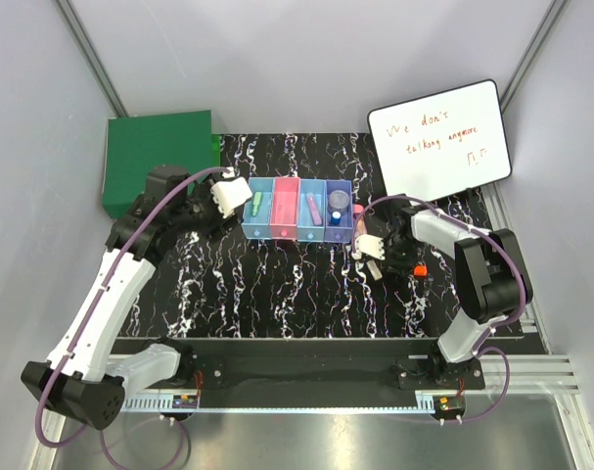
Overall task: Sort the stationery into containers
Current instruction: Pick up the pen from the center of the board.
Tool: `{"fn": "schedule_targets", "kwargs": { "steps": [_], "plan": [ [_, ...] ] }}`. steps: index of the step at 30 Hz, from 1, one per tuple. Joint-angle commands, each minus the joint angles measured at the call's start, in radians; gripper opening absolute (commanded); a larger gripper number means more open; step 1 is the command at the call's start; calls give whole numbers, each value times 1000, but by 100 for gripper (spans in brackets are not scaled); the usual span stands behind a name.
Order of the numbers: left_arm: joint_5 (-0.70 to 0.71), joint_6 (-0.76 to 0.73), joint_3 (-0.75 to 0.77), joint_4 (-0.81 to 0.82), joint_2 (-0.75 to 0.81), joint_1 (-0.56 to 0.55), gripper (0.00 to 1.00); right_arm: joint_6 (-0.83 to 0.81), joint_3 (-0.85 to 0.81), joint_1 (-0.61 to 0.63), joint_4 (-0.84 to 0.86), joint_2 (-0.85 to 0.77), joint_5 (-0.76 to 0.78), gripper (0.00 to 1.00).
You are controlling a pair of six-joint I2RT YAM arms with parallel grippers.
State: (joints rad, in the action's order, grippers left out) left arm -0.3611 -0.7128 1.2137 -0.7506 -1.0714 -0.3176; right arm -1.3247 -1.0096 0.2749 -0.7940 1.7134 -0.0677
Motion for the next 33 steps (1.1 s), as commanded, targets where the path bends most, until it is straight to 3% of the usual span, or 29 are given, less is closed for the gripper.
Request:
{"fn": "schedule_targets", "kwargs": {
  "steps": [1,33],
  "plan": [
    [7,7,53,28,-1,-9,66,-7,65,-3,78,40,0,0],
    [5,15,24,28,36,-21,66,48,-161,3,-94,-123,-58,0]
  ]
}}
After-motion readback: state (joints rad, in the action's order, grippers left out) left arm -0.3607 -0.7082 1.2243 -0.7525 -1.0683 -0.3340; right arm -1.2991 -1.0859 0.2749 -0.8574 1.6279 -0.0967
